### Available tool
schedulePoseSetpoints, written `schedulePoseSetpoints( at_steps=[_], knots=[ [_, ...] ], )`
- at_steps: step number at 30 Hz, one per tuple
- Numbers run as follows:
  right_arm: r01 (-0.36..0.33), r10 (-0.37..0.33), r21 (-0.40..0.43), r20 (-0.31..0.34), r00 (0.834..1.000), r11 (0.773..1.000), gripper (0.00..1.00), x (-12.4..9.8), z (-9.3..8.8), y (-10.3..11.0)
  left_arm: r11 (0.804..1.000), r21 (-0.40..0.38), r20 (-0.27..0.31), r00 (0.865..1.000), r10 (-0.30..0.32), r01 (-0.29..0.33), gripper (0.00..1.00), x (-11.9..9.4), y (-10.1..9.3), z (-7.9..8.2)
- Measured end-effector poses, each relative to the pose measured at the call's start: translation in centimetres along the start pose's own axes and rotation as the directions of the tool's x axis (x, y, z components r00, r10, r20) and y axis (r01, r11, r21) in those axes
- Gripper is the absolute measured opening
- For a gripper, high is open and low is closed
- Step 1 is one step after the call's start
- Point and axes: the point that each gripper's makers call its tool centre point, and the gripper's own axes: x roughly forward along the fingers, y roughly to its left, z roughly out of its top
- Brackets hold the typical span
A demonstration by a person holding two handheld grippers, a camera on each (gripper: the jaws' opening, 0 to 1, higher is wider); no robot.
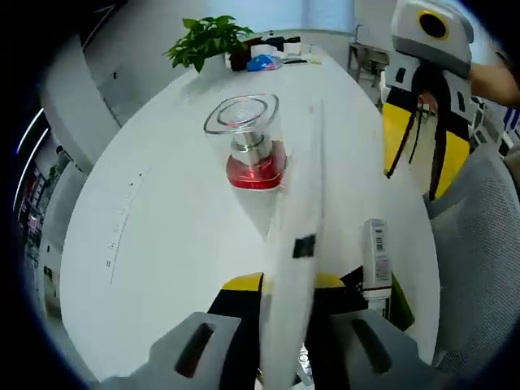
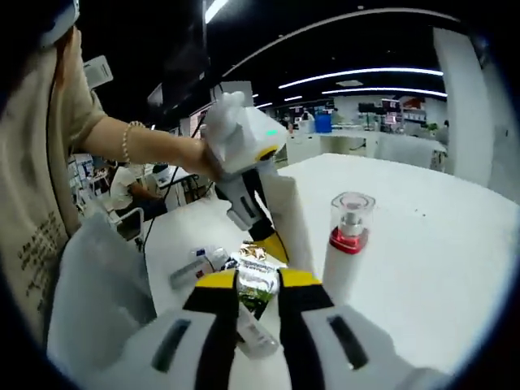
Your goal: Arrange the skincare products in the storage area until every visible bottle or jar stands upright without overlapping.
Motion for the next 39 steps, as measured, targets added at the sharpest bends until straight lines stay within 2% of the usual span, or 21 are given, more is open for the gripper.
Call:
schedulePoseSetpoints(
  at_steps=[2, 9, 20, 39],
  knots=[
    [0.015, -0.016, 0.022, 0.012, 1.0, 1.0, 0.18, -0.5, -0.3, -0.3, 0.999, -0.032, -0.008, 1.0, -0.02, 0.02, 0.13, 0.1, 0.1, 0.2],
    [0.047, -0.048, 0.045, 0.021, 0.999, 0.998, 0.19, -1.2, -0.7, -0.9, 0.988, -0.151, -0.02, 0.999, -0.034, 0.031, 0.13, 0.3, 0.8, 0.3],
    [0.059, -0.061, 0.074, 0.03, 0.998, 0.995, 0.21, -1.2, -1.1, -0.8, 0.989, -0.147, -0.033, 0.999, -0.04, 0.035, 0.14, 0.4, 0.6, 0.6],
    [0.077, -0.08, 0.097, 0.025, 0.996, 0.992, 0.23, -1.7, -1.7, -0.9, 0.99, -0.135, -0.059, 0.997, -0.05, 0.042, 0.15, 0.1, 0.9, 0.0]
  ],
)
